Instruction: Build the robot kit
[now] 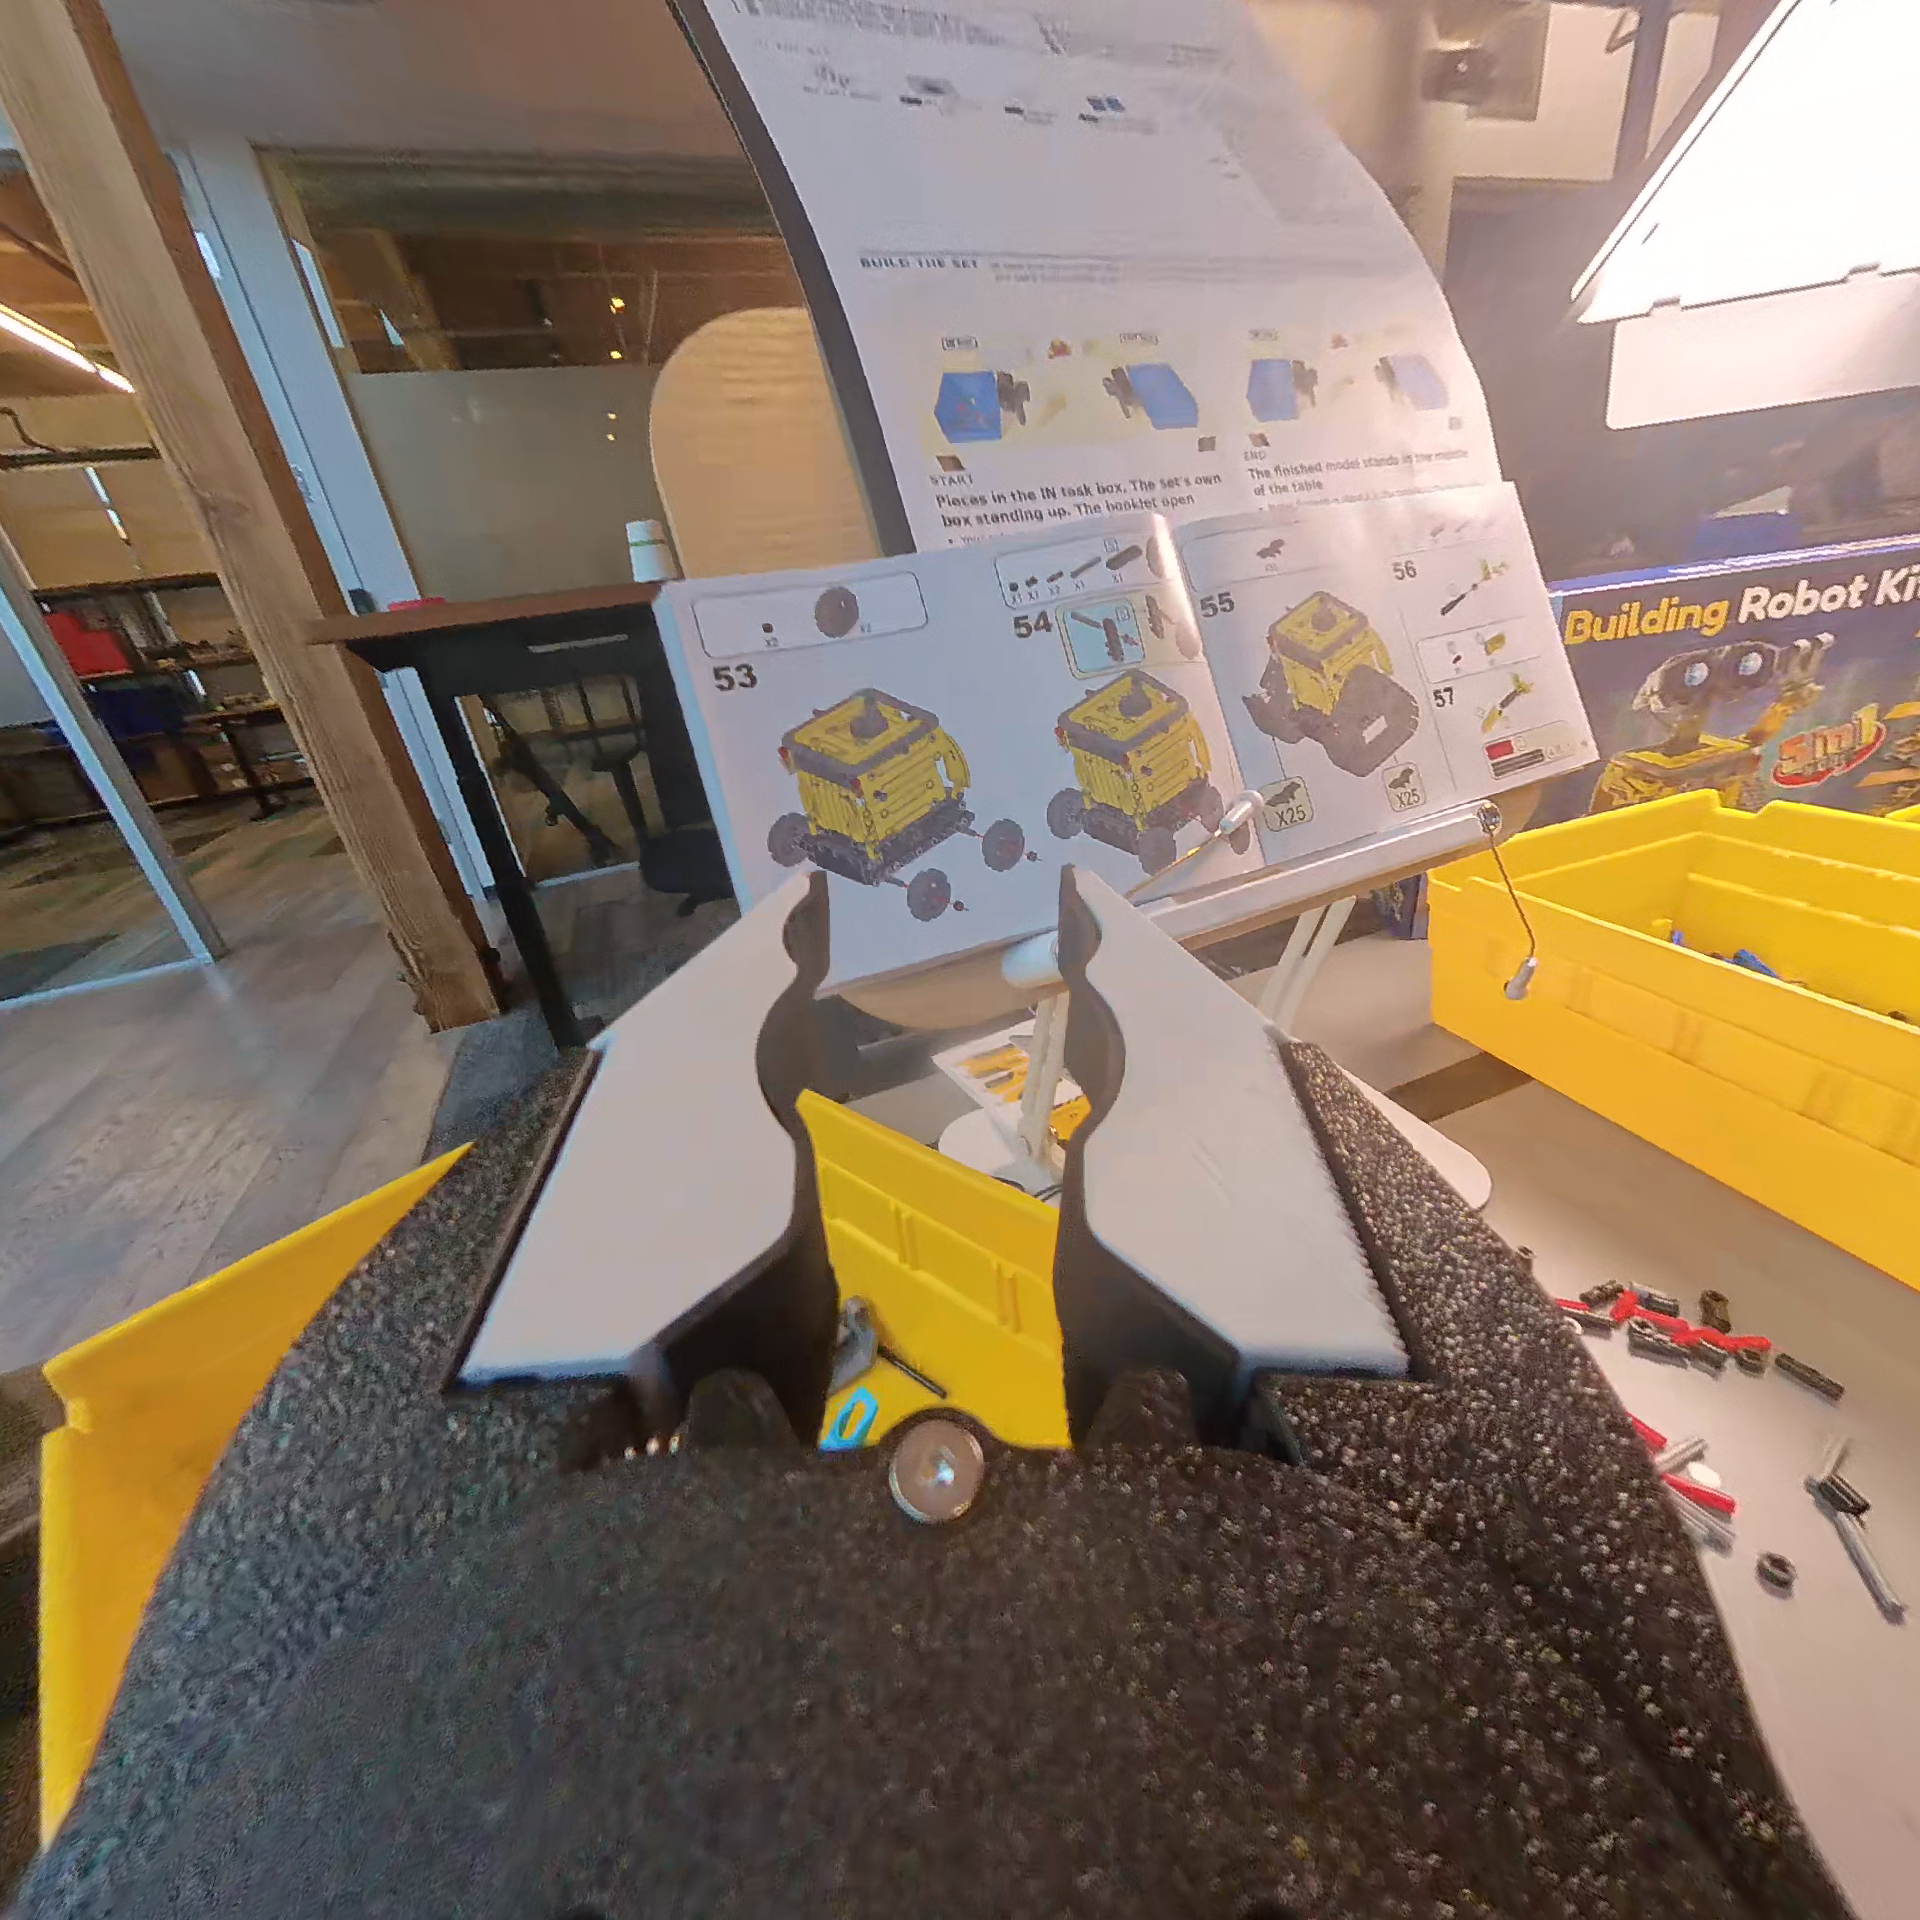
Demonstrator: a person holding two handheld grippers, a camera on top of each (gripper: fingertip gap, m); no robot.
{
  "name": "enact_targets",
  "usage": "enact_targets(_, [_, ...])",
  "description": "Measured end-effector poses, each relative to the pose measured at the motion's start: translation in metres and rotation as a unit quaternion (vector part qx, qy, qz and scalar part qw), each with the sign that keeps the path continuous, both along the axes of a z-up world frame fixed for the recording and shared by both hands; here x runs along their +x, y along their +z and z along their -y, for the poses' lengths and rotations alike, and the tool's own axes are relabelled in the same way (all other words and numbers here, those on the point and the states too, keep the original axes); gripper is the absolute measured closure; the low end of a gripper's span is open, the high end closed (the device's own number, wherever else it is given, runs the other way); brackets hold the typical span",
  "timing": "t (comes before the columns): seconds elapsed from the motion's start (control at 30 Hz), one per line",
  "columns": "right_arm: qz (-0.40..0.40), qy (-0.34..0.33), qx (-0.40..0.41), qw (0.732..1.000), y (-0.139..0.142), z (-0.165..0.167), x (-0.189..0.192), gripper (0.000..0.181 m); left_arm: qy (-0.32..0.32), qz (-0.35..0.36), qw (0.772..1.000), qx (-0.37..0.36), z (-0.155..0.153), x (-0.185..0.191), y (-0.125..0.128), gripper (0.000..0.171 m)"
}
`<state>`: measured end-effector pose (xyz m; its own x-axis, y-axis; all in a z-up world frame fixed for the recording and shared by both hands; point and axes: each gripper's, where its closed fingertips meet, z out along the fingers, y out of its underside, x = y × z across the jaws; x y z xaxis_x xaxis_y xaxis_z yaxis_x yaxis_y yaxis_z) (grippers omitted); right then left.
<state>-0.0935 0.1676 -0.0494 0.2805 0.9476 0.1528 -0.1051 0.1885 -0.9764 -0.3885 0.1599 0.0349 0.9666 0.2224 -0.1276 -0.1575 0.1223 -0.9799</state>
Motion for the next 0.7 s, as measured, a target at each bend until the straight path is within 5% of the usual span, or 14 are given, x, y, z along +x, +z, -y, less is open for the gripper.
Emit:
enact_targets(0.3, [0.003, 0.004, 0.027, 1.0, -0.005, 0.008, -0.007, 0.151, 0.01, 0.002, 0.999, 0.041, -0.027, -0.034, 0.045, 0.165])
enact_targets(0.7, [-0.004, 0.018, 0.008, 1.0, -0.006, 0.006, -0.006, 0.152, -0.003, -0.002, 1.0, 0.012, -0.074, -0.039, 0.04, 0.171])
